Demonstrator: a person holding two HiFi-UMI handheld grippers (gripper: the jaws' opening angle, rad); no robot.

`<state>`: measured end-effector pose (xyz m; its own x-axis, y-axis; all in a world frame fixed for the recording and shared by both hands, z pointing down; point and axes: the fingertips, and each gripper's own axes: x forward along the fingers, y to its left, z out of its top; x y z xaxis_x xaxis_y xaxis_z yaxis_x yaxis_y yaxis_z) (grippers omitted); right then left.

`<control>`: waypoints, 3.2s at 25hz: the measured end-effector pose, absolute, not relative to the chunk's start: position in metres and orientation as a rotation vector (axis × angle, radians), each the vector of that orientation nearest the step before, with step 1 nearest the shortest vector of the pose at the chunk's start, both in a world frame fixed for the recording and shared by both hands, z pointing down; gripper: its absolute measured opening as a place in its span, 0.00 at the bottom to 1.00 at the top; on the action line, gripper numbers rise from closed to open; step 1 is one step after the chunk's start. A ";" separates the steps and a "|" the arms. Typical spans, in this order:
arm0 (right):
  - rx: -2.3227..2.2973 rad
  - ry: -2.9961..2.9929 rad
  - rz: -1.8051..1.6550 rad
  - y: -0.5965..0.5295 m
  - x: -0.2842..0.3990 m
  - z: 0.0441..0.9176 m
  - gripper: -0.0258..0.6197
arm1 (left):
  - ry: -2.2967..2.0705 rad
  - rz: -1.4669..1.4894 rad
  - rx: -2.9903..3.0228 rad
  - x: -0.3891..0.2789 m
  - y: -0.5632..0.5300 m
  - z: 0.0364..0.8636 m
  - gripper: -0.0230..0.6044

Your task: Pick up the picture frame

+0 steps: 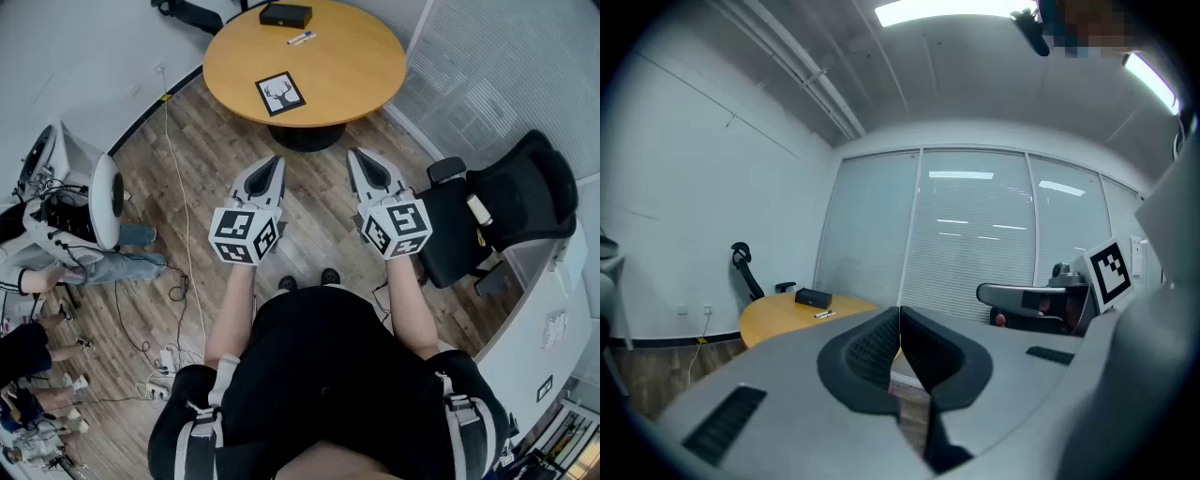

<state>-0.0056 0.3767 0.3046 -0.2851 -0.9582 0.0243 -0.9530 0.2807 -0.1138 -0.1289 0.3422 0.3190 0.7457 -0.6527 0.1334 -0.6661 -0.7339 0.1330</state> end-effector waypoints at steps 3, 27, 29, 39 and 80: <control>-1.853 2.473 -0.164 0.387 -0.003 0.304 0.06 | -1.060 0.116 2.763 -0.128 0.352 0.320 0.07; -1.719 2.564 -0.271 0.375 0.060 0.334 0.06 | -1.196 0.145 2.671 -0.065 0.350 0.344 0.08; -1.716 2.568 -0.283 0.363 0.061 0.338 0.06 | -1.200 0.156 2.667 -0.064 0.340 0.347 0.08; -1.687 2.641 -0.325 0.282 0.037 0.363 0.12 | -1.244 0.200 2.643 -0.084 0.260 0.374 0.08; -1.593 2.761 -0.504 -0.124 0.054 0.386 0.21 | -1.309 0.202 2.477 -0.070 -0.128 0.397 0.22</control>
<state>0.0544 -0.1239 0.3856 -0.5099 -0.8296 0.2273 -0.8564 0.4648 -0.2246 -0.0702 -0.1275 0.3972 0.5675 -0.7759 0.2756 -0.8229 -0.5227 0.2228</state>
